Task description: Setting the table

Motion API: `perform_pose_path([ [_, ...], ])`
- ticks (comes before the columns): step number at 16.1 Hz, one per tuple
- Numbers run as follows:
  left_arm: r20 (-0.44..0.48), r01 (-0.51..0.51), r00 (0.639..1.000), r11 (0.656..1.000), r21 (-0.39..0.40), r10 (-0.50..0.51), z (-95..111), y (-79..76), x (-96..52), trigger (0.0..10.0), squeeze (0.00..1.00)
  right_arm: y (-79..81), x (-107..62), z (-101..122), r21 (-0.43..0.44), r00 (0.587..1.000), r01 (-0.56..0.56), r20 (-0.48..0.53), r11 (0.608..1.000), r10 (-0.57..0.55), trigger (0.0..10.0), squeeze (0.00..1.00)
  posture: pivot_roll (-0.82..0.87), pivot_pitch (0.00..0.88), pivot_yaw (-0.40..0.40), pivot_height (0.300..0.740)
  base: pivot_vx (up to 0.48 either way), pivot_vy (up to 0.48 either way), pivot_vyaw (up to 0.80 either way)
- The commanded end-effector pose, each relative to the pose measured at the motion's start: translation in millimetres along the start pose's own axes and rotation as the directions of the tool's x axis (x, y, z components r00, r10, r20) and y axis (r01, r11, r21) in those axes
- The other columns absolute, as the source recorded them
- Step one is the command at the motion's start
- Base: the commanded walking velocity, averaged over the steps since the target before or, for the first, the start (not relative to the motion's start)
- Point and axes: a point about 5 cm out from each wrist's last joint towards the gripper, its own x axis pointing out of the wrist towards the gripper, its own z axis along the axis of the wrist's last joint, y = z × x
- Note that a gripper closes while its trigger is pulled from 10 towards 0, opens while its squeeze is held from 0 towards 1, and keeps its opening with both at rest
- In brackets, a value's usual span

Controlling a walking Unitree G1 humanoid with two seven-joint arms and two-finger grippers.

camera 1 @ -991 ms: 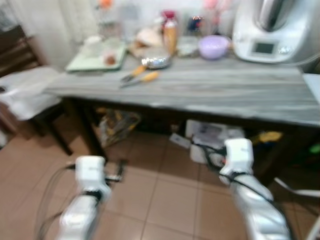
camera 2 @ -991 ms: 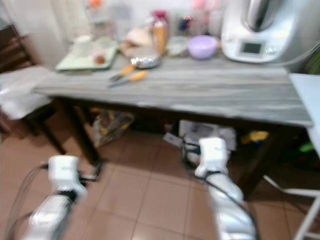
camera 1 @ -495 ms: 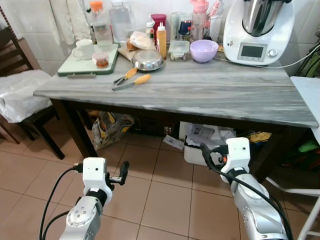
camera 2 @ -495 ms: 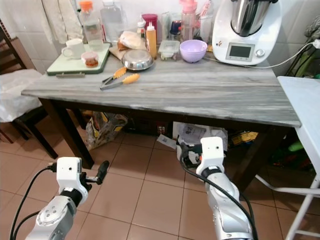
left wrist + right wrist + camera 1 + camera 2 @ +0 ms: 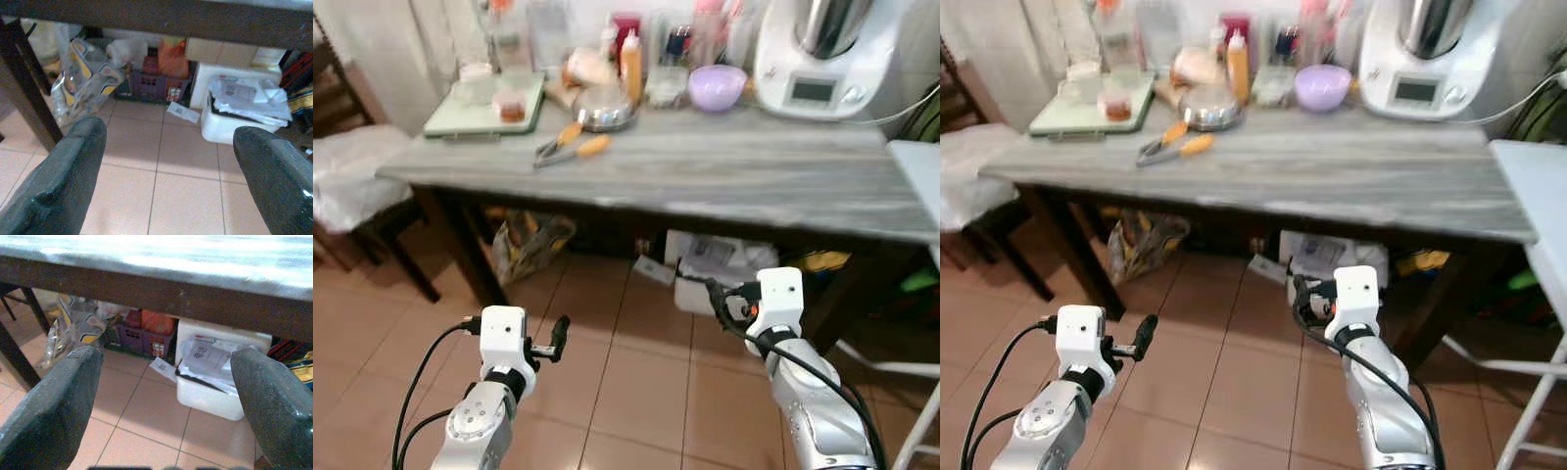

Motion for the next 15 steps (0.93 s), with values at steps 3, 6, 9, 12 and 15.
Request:
perform_pose_path([
  [3, -0.014, -0.019, 1.0, 1.0, 0.022, 0.019, 0.2, 4.4, -1.7, 10.0, 0.0, 1.4, 0.4, -0.7, 0.01, 1.0, 0.003, 0.0, 1.0, -0.003, 10.0, 0.0, -0.13, 0.043, 0.053, 0.74, -0.333, 0.0, 0.0],
  [6, -0.016, -0.021, 1.0, 0.999, 0.025, 0.021, 0.2, 4.4, -1.7, 10.0, 0.0, 1.1, 0.0, -0.8, 0.011, 1.0, 0.006, 0.0, 1.0, -0.006, 10.0, 0.0, -0.13, 0.045, 0.055, 0.74, -0.34, 0.0, 0.0],
  [9, -0.025, -0.018, 1.0, 1.0, 0.023, 0.019, -1.2, 3.1, -1.1, 10.0, 0.0, -1.1, -0.5, -0.8, 0.009, 1.0, 0.012, 0.0, 1.0, -0.012, 10.0, 0.0, -0.14, 0.045, 0.052, 0.74, -0.336, 0.0, 0.0],
  [12, 0.001, -0.014, 1.0, 1.0, 0.01, 0.013, 0.8, 2.3, -1.5, 10.0, 0.0, -2.8, -0.8, -0.7, 0.007, 1.0, 0.02, -0.001, 1.0, -0.02, 10.0, 0.0, -0.14, 0.046, 0.051, 0.74, -0.219, 0.0, 0.0],
  [15, 0.049, -0.041, 0.998, 0.999, 0.003, 0.041, 5.5, 6.7, -2.6, 10.0, 0.0, -4.0, -0.7, -0.2, 0.006, 1.0, 0.024, 0.0, 1.0, -0.024, 10.0, 0.0, -0.14, 0.046, 0.046, 0.74, 0.0, 0.0, 0.0],
])
